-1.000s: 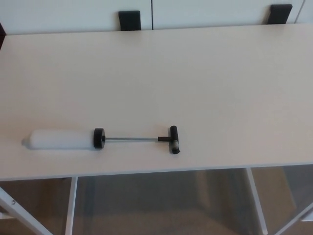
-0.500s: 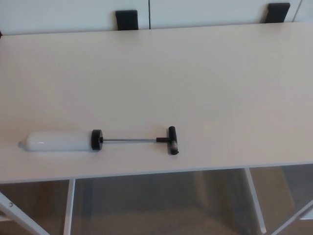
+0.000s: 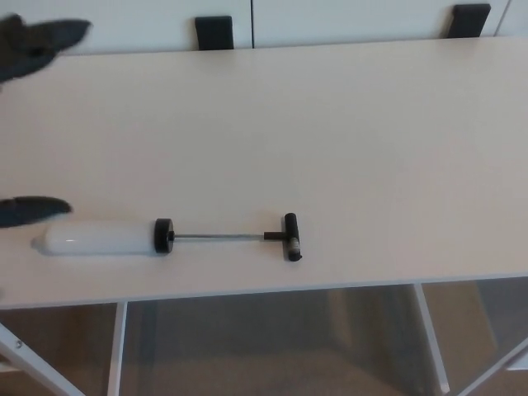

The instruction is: The robot walks towards a desk on which an air pump is kept in the middle. It lifts it up and holds it with its left hand and uses its right hand to compress it by pushing its handle inwards.

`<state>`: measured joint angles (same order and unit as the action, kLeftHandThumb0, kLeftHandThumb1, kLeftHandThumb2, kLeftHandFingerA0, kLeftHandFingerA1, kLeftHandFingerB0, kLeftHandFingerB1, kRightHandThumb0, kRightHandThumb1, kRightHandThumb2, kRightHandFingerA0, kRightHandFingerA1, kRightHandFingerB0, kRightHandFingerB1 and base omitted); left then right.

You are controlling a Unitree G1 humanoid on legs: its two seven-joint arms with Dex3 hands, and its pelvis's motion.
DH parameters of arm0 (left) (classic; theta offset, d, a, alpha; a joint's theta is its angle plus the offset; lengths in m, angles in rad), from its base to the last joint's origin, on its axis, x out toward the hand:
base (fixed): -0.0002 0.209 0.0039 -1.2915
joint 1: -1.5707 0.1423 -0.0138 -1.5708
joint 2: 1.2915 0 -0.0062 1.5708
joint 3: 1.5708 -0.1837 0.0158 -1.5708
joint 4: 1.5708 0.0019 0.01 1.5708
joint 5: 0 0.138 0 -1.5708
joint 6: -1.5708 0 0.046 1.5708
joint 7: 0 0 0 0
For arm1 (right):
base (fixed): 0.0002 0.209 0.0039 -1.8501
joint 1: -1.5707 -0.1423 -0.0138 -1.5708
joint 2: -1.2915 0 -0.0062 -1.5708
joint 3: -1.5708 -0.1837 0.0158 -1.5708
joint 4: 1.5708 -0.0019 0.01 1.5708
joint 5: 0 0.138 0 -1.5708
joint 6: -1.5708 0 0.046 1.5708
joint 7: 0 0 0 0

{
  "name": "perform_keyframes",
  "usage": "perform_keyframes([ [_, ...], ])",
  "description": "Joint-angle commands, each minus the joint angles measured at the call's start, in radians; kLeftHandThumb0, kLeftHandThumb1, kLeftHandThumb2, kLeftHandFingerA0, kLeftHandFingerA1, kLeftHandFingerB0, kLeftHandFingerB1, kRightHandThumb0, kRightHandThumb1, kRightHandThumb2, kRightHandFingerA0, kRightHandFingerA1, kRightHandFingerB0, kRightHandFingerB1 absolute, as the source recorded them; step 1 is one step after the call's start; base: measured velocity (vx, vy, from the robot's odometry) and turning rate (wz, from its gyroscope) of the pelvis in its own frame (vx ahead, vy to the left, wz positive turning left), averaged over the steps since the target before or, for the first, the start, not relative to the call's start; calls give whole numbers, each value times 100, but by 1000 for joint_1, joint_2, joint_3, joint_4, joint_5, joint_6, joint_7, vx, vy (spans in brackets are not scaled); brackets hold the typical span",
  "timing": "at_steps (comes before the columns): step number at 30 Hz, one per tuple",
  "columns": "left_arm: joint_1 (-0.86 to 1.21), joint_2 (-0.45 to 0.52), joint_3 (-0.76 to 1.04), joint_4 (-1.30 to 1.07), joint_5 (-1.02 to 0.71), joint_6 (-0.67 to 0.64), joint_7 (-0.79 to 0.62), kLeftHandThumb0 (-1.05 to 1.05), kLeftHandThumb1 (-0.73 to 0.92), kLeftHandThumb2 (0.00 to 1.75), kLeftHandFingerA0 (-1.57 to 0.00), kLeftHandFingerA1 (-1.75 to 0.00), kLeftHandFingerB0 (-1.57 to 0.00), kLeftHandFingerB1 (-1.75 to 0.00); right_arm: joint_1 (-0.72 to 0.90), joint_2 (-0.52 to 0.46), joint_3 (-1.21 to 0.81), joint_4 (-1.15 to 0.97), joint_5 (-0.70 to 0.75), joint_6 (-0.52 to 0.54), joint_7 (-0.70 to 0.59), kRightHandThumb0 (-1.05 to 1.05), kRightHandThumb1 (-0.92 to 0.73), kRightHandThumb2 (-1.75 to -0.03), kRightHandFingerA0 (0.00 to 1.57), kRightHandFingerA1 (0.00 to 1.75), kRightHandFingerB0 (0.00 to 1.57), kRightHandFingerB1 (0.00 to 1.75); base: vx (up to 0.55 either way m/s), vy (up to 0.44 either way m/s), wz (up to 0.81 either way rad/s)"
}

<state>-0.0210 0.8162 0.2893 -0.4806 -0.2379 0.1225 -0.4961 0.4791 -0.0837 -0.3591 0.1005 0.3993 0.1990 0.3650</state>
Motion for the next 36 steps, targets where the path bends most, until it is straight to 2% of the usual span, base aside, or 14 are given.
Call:
perform_keyframes([
  [1,-190,59,-470,223,525,65,-59,-21,42,60,-6,-21,-7,-26,1,-18,5,-33,30,47,15,-12,-37,-86,33,59,12,49,0,0,0],
  [14,-258,5,-635,348,616,40,-17,-21,42,55,-7,-25,-10,-26,0,-20,1,-44,31,48,13,-14,-39,-87,31,59,14,50,0,0,0],
  [15,-266,0,-647,358,625,41,-11,-24,42,56,-7,-24,-9,-26,-2,-19,1,-45,33,49,13,-16,-57,-56,43,44,28,33,0,0,0],
  [17,-278,-5,-666,373,636,41,-2,-24,42,56,-7,-24,-9,-26,-5,-18,1,-46,35,51,12,-16,-57,-56,43,44,28,33,0,0,0],
  [18,-281,-15,-684,386,653,41,10,-27,45,53,-9,-27,-11,-26,-1,-18,2,-49,33,50,12,-14,-38,-87,30,58,14,50,0,0,0],
  [19,-281,-15,-684,386,653,41,10,-27,45,53,-9,-27,-11,-26,-1,-18,2,-49,33,50,12,-14,-38,-87,30,58,14,50,0,0,0],
  [20,-283,-30,-708,409,675,38,29,-20,38,88,-1,-49,0,-46,2,-16,0,-50,32,49,8,-13,-38,-87,31,59,14,50,0,0,0],
  [28,-293,-77,-790,508,733,37,89,-18,42,90,0,-48,0,-46,2,-9,-2,-52,34,51,4,-13,-37,-86,35,60,15,51,0,0,0],
  [35,-300,-94,-831,556,776,35,124,-17,46,92,-1,-49,0,-46,6,-13,2,-54,24,45,6,-13,-38,-86,29,58,13,50,0,0,0],
  [36,-306,-95,-837,575,786,23,134,-17,48,93,-1,-49,0,-46,5,-9,2,-57,28,48,4,-15,-55,-56,41,44,28,33,0,0,0],
])
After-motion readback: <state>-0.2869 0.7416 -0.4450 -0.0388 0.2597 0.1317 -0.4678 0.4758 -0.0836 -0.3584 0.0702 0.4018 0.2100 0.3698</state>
